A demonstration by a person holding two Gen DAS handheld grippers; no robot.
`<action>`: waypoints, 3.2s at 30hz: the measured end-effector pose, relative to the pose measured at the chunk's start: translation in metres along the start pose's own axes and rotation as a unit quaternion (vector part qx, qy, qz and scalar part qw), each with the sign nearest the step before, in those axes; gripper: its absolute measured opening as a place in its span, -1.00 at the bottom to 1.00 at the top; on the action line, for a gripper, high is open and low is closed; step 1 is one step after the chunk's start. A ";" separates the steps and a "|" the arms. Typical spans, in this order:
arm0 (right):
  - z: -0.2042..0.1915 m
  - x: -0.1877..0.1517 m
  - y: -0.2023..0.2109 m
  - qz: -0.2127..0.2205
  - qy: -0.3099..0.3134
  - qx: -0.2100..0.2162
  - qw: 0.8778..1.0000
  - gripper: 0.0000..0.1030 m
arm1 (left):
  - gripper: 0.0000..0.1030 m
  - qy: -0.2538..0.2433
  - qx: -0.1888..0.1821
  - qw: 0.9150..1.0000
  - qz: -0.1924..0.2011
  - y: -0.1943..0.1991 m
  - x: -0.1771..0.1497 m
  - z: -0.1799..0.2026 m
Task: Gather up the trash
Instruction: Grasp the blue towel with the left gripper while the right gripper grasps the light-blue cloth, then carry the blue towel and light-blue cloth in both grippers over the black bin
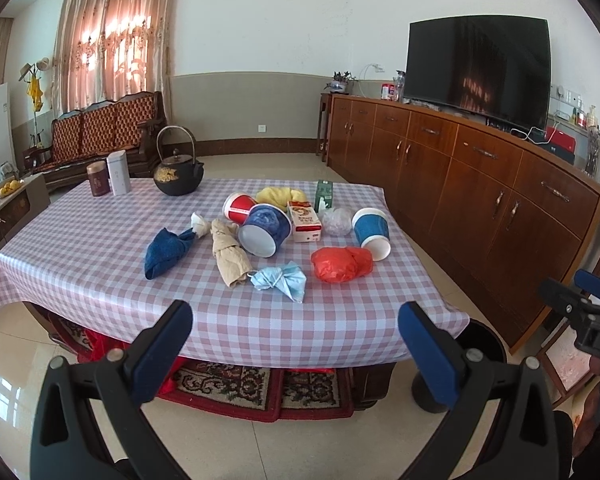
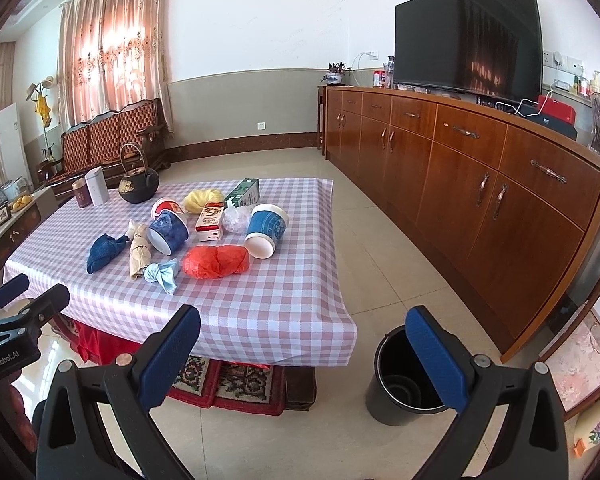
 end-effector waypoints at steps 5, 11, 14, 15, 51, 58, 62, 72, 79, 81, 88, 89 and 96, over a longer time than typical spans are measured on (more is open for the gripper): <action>-0.019 0.000 -0.030 -0.018 0.010 0.016 1.000 1.00 | 1.00 0.005 0.020 1.000 -0.015 -0.018 -0.008 -0.018; -0.041 -0.003 -0.080 -0.061 0.017 0.041 0.997 1.00 | 0.91 0.010 0.035 0.999 -0.031 -0.038 -0.019 -0.043; -0.053 -0.004 -0.098 -0.070 0.020 0.051 0.996 1.00 | 0.85 0.013 0.045 0.998 -0.040 -0.050 -0.025 -0.056; -0.058 -0.005 -0.103 -0.072 0.021 0.054 0.996 1.00 | 0.82 0.015 0.045 0.998 -0.043 -0.054 -0.027 -0.060; -0.235 -0.031 -0.256 -0.116 0.097 0.151 0.977 -0.82 | -0.59 0.014 0.055 0.996 -0.068 -0.210 -0.019 -0.175; -0.230 -0.003 -0.213 -0.078 0.082 0.175 0.978 -0.82 | -0.60 0.026 0.057 0.997 -0.040 -0.159 -0.008 -0.163; -0.212 0.009 -0.190 -0.061 0.067 0.167 0.982 -0.82 | -0.60 0.022 0.048 0.998 -0.031 -0.126 0.002 -0.143; -0.103 0.027 -0.133 -0.028 0.013 0.095 0.995 -0.82 | -0.60 -0.031 -0.014 0.999 -0.001 -0.081 0.032 -0.049; -0.012 0.029 -0.098 -0.015 -0.027 0.031 0.999 -0.82 | -0.60 -0.064 -0.077 0.995 0.013 -0.067 0.042 0.023; 0.010 0.029 -0.087 -0.011 -0.035 0.014 0.999 -0.82 | -0.60 -0.074 -0.094 0.993 0.015 -0.065 0.044 0.042; 0.097 0.020 -0.062 -0.008 -0.070 -0.042 0.997 -0.82 | -0.60 -0.115 -0.155 0.981 0.012 -0.064 0.048 0.119; 0.110 0.017 -0.059 -0.010 -0.076 -0.050 0.996 -0.82 | -0.60 -0.122 -0.166 0.979 0.009 -0.066 0.047 0.131; 0.204 -0.018 -0.057 -0.043 -0.104 -0.101 0.989 -0.82 | -0.60 -0.170 -0.241 0.955 -0.028 -0.080 0.026 0.229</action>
Point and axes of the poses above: each gripper's, at about its wrist camera, not at the fingertips, and y roughly against the way its jaws point, z to its right, x to its top, the point moved 8 cm from there along -y, roughly the way its jaws point, and after that the axes turned 9 degrees about -y, right-handed, at the moved point
